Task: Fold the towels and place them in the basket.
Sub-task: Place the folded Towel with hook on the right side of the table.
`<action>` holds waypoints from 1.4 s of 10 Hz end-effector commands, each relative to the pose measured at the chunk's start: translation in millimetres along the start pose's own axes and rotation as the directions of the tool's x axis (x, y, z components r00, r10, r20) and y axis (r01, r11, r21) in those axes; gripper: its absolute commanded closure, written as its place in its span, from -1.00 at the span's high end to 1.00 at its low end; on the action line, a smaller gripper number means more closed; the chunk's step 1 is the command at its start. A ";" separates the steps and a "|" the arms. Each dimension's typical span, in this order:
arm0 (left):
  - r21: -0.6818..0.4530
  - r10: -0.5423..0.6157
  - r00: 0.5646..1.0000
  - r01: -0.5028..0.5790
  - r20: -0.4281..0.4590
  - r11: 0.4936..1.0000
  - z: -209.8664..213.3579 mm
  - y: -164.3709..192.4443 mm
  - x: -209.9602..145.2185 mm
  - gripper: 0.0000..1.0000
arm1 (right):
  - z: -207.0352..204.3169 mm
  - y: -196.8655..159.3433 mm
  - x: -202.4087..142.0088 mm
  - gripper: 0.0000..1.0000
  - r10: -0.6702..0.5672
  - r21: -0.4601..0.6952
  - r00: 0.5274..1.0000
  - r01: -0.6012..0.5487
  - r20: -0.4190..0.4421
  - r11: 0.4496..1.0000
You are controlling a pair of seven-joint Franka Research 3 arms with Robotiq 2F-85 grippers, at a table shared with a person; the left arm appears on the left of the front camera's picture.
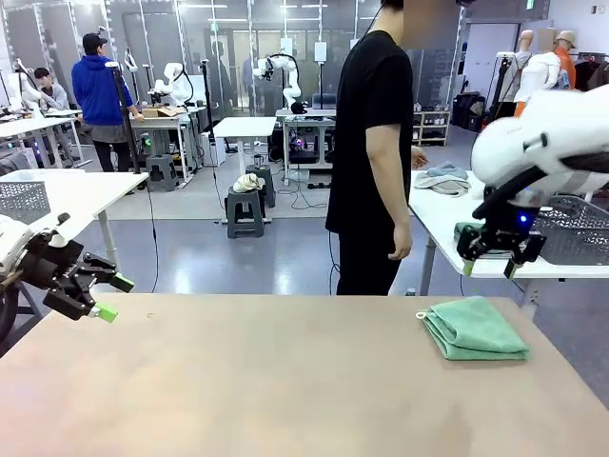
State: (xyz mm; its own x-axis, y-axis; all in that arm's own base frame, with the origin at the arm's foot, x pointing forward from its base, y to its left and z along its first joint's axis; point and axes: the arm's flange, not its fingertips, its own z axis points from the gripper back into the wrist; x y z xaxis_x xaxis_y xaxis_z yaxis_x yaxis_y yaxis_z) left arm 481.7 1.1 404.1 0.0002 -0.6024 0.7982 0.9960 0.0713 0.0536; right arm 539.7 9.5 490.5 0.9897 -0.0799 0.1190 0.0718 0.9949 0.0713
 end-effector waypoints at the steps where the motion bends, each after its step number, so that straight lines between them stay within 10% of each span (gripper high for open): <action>1: 0.000 -0.001 1.000 0.001 0.002 1.000 0.6 -0.2 0.6 1.00 | 53.7 44.9 -66.3 0.70 -0.037 -0.011 0.998 0.037 0.043 0.999; 6: 0.000 -0.001 1.000 0.001 0.002 1.000 0.6 -0.2 0.6 1.00 | 133.8 77.3 -159.8 0.70 0.137 -0.033 0.985 -0.135 0.104 0.990; 14: 0.000 -0.001 1.000 0.001 0.002 1.000 0.6 -0.2 0.6 1.00 | 144.0 83.7 -153.7 0.70 0.085 -0.028 0.990 -0.083 0.109 0.996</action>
State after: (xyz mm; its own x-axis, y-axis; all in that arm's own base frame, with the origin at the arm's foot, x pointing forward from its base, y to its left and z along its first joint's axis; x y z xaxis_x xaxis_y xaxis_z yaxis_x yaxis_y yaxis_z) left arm 481.7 1.0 404.0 0.0004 -0.6023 0.7982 0.9960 0.0712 0.0533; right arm 373.8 94.8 619.6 0.9731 0.0243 0.2293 -0.0310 0.9992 0.0257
